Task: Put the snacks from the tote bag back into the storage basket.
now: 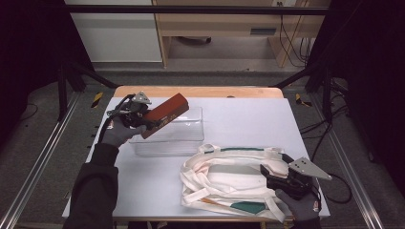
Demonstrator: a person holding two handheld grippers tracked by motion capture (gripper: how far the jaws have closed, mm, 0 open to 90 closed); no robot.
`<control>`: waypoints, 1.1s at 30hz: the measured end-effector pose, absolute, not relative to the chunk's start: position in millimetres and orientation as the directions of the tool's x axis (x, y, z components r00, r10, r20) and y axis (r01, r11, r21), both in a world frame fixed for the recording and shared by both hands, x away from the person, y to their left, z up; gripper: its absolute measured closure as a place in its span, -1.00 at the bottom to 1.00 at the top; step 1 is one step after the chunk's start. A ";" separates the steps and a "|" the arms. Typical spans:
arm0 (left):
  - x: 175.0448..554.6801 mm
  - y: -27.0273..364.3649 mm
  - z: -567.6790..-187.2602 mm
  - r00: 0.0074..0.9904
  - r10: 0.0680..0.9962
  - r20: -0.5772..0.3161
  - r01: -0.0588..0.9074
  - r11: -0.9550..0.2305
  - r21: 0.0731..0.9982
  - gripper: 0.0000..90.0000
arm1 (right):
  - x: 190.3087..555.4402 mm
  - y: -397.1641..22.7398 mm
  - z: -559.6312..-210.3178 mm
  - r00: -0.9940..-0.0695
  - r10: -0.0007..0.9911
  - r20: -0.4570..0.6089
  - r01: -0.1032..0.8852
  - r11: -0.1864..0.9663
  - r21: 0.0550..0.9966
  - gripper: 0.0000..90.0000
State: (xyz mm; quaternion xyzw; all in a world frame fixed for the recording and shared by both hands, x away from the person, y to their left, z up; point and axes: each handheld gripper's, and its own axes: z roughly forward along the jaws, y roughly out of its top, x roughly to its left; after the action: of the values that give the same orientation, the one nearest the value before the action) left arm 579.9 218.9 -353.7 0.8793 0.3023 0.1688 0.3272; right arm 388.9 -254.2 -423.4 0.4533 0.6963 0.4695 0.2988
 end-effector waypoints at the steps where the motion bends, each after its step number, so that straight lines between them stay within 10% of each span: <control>1: 580.3 219.3 -354.4 0.758 0.644 0.099 0.422 -0.601 0.678 -0.04 | 388.9 -254.1 -423.4 -0.411 0.912 0.008 0.350 0.150 0.925 -0.70; 33: 584.8 218.7 -376.5 0.758 0.647 0.084 0.454 -0.615 0.644 -0.04 | 389.1 -254.2 -423.8 -0.413 0.911 0.008 0.350 0.151 0.925 -0.70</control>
State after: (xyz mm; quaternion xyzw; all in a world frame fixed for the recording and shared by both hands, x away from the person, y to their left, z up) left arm 584.8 218.7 -376.5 0.8851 0.3110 0.1560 0.3090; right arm 389.1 -254.2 -423.8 0.4520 0.6972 0.4695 0.2986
